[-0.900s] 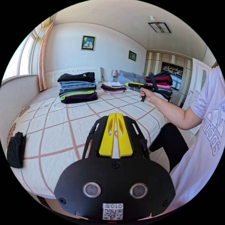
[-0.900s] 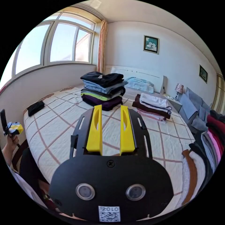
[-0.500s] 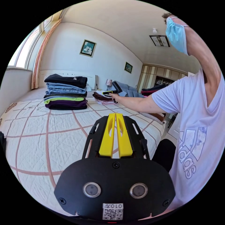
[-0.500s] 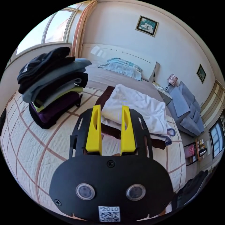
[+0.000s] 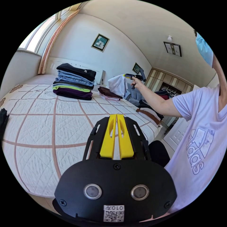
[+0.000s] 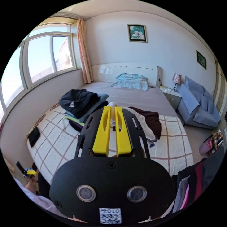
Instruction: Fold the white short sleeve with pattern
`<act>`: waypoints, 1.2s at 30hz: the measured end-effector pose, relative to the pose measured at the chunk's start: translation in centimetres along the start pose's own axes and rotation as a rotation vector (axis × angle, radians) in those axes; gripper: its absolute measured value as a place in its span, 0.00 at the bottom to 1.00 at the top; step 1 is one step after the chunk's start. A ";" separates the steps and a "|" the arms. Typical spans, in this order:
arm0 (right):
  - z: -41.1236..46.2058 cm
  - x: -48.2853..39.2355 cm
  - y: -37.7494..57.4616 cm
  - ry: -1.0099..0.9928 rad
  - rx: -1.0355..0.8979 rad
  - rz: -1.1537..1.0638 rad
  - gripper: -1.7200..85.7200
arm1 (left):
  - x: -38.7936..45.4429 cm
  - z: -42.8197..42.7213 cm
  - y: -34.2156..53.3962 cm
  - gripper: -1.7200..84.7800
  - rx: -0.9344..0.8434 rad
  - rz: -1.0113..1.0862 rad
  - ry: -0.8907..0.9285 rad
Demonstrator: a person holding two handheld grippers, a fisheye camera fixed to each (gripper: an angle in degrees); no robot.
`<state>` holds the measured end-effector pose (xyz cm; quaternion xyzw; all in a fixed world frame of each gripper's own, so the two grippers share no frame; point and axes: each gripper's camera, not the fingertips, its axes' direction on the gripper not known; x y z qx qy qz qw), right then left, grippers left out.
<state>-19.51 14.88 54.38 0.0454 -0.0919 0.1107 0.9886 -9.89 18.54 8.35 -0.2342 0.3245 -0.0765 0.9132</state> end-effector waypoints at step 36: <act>-20.6 -6.8 34.7 -0.414 -0.096 0.151 0.07 | 0.6 31.9 2.1 0.09 -0.632 0.235 -0.226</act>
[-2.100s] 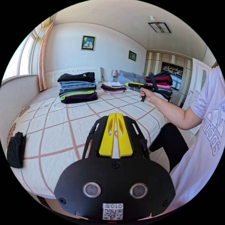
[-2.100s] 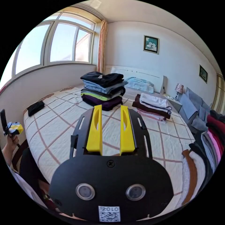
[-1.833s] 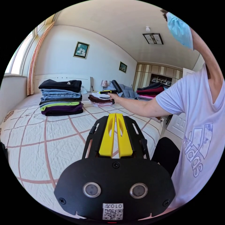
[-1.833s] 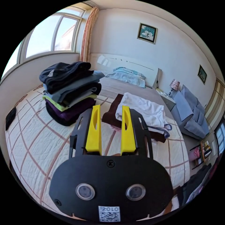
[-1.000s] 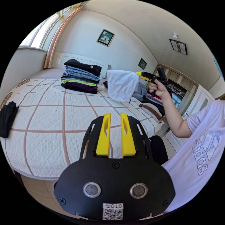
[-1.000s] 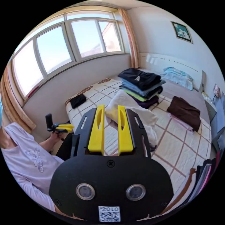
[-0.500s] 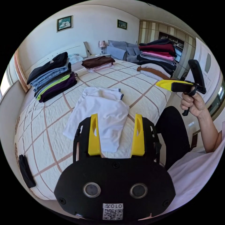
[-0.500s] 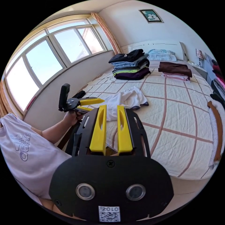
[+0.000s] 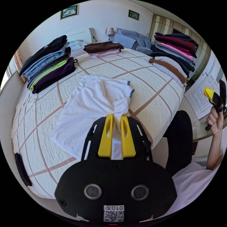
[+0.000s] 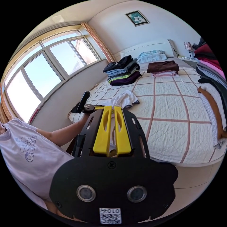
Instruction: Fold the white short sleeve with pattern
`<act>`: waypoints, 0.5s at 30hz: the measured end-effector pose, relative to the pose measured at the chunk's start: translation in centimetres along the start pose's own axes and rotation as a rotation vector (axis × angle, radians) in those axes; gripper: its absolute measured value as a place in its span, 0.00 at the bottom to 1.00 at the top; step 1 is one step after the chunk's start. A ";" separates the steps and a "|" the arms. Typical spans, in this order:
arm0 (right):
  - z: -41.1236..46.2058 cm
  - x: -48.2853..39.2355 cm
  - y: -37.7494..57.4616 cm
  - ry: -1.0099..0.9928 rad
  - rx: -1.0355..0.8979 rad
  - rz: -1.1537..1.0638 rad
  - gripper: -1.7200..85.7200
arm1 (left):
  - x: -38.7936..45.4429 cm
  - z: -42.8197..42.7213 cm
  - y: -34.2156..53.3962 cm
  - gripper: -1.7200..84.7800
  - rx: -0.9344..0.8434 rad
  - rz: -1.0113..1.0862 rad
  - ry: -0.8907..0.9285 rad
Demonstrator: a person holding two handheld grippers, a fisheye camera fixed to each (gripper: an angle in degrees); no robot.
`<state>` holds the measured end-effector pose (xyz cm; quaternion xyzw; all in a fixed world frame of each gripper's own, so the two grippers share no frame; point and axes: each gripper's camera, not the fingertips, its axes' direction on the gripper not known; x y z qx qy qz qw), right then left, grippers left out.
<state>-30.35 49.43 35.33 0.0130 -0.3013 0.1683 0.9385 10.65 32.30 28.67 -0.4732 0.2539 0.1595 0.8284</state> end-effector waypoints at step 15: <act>0.7 -1.9 -0.6 -0.060 -0.057 -0.039 0.07 | -10.9 -16.4 12.2 0.07 0.464 -0.329 0.278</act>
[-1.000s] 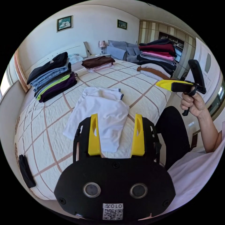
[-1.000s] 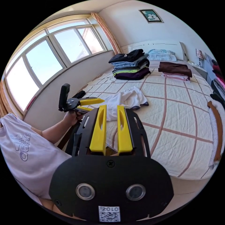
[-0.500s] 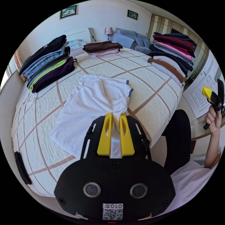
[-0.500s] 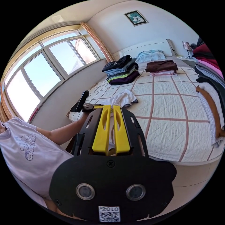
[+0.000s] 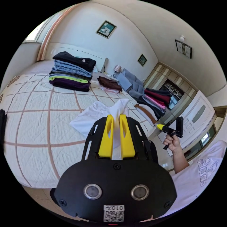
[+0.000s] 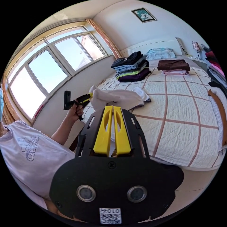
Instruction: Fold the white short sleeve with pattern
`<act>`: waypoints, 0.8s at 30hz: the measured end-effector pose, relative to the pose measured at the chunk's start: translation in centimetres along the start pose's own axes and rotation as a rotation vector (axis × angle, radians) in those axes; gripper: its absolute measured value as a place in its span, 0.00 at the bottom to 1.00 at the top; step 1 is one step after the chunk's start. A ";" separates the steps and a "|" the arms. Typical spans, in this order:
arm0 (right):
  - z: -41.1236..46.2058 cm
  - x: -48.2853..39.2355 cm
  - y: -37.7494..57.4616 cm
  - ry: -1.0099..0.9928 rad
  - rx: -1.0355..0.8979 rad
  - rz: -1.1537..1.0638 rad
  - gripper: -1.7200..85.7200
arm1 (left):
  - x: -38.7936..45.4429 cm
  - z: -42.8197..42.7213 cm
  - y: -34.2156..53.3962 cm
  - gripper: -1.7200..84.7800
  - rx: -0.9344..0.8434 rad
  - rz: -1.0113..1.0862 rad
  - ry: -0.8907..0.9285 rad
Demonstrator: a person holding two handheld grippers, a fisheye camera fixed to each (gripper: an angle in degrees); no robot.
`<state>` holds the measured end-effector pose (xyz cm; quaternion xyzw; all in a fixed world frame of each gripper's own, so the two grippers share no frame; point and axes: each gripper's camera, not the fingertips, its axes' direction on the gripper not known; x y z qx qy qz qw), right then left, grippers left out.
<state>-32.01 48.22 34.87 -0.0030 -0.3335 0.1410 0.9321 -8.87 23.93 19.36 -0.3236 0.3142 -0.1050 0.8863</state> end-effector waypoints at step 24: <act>11.3 -2.4 -3.6 0.124 -0.237 -0.168 0.07 | 17.7 5.0 11.7 0.15 -0.228 0.636 -0.314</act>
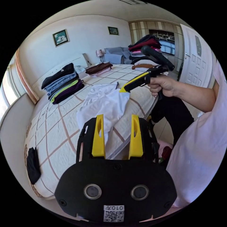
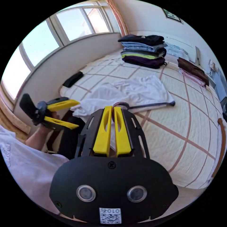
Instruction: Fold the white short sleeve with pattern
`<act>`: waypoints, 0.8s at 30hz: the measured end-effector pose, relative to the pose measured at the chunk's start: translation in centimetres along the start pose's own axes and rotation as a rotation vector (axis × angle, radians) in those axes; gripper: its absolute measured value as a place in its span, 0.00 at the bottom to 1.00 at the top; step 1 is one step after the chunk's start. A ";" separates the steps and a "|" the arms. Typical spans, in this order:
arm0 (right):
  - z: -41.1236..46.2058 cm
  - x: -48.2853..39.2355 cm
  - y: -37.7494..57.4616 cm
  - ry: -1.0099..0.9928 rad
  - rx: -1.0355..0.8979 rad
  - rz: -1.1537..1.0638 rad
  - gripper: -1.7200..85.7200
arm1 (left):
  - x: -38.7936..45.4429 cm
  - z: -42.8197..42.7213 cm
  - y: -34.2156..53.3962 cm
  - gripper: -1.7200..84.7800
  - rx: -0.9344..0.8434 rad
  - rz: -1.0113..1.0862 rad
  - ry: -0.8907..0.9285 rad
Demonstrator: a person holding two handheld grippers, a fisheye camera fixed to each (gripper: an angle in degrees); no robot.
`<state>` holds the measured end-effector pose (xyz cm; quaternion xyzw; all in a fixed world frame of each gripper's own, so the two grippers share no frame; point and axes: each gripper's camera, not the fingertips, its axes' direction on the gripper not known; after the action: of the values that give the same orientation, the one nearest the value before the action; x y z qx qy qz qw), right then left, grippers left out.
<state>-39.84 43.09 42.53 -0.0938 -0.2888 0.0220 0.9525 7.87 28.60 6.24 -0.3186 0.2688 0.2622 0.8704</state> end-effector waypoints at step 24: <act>-3.5 15.6 1.8 -0.520 0.101 0.130 0.19 | -8.8 -16.0 -11.6 0.03 0.124 -0.388 0.119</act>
<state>-24.89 45.77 47.84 -0.0556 -0.5154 0.1208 0.8466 4.05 7.32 6.19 -0.3252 0.2689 0.0532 0.9050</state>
